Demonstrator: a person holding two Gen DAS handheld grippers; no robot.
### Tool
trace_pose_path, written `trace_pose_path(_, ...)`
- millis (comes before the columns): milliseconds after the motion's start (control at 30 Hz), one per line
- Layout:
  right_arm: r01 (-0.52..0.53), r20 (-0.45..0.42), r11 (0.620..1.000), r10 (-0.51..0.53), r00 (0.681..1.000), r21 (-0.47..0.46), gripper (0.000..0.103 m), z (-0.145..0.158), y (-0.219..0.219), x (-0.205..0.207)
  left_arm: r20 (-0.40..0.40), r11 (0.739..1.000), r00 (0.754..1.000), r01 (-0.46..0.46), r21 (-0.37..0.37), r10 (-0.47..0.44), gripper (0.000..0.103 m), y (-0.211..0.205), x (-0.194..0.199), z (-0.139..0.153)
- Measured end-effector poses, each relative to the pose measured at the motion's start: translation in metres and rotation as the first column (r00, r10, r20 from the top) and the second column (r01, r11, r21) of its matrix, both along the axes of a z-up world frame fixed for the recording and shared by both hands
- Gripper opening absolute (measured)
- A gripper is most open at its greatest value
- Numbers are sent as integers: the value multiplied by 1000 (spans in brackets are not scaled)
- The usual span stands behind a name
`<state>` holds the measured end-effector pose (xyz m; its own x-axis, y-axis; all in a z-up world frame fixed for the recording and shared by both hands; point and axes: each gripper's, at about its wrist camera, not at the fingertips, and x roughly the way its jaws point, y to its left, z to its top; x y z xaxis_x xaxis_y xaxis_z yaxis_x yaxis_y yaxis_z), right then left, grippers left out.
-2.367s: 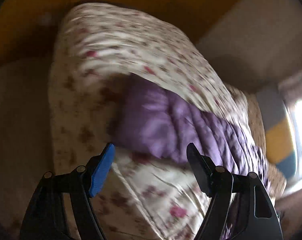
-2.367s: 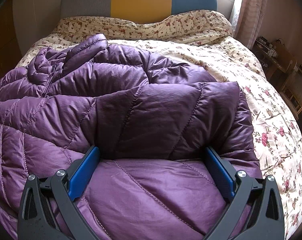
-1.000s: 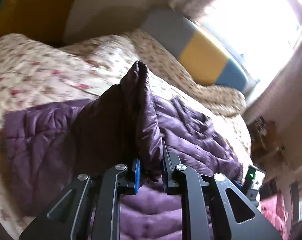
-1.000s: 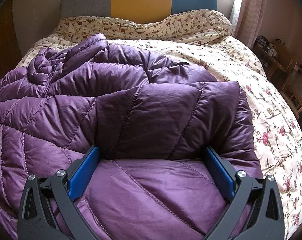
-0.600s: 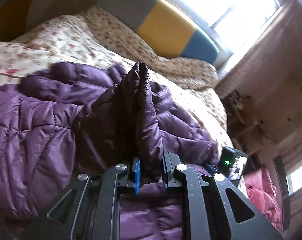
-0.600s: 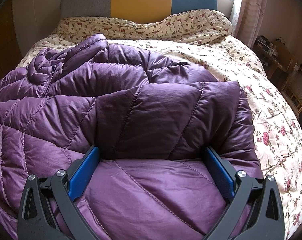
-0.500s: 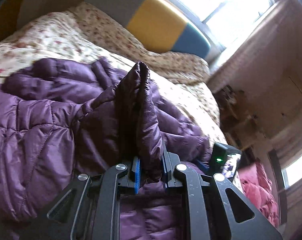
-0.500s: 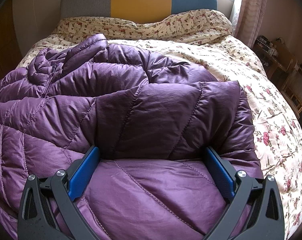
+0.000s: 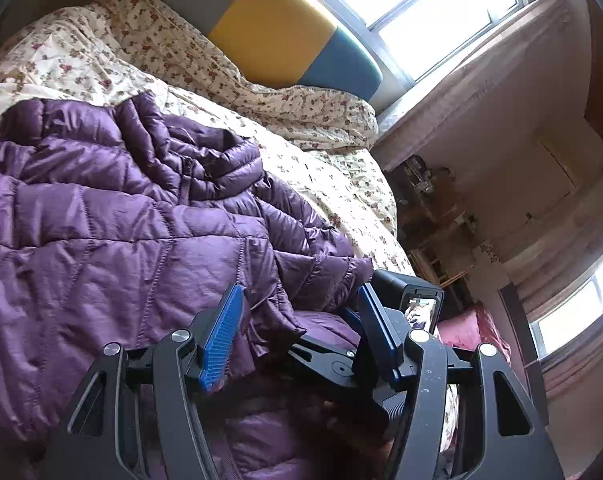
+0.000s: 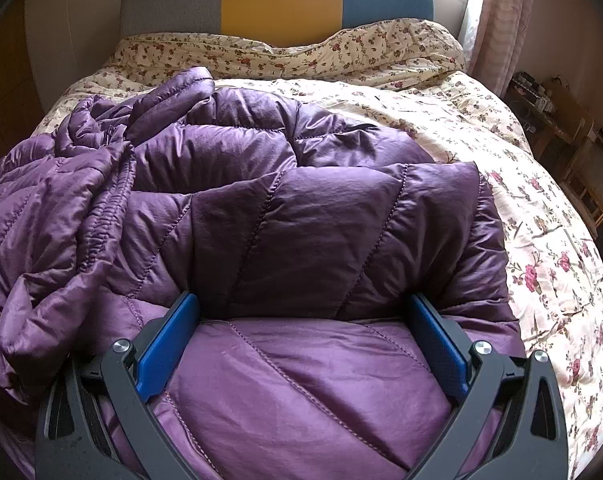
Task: Fold large clothes
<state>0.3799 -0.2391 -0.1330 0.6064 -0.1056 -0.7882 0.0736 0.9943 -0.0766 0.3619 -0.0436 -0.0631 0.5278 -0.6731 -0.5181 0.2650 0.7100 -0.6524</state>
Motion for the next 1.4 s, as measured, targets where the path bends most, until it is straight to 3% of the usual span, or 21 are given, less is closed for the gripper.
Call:
trace_pose_path(133,0,0,1000,0,1000,-4,101,0,-1,0,20,999,999,-40,31,39,59,23,-15,5)
trace_pose_path(333,3,-2,1000,-3,1000,-1,101,2,0,0,54,976,989,-142,168,134,59,73,-55,0)
trace_pose_path(467,30,15,999,-31,999,44,85,14,-9,-7,67,954,977,-212,213,203,59,106,-80,-9)
trace_pose_path(567,73,51,993,-78,996,96,70,31,-19,-15,64,944,968,-249,217,241,59,121,-92,-14)
trace_pose_path(633,64,68,981,-77,995,182,66,44,-23,-19,63,939,963,-268,216,261,59,129,-97,-17)
trace_pose_path(733,-29,63,952,10,998,305,67,55,-10,-18,54,935,958,-286,212,281,59,134,-100,-22)
trace_pose_path(900,-144,8,894,155,988,424,68,52,30,-10,73,929,951,-308,204,300,59,139,-103,-18)
trace_pose_path(933,-154,-12,894,175,984,421,62,49,38,-7,78,927,949,-314,203,305,59,139,-105,-16)
trace_pose_path(967,-166,-17,900,189,982,403,32,47,45,-6,86,924,946,-323,203,312,59,141,-104,-13)
trace_pose_path(1067,-171,5,921,181,983,350,11,51,53,-7,101,915,938,-347,206,333,59,146,-102,-8)
trace_pose_path(1233,-115,49,978,108,993,172,8,58,44,-12,117,892,921,-389,229,372,59,157,-88,-4)
trace_pose_path(1400,-14,39,997,11,999,77,8,49,17,-10,126,880,920,-392,266,372,59,152,-61,-3)
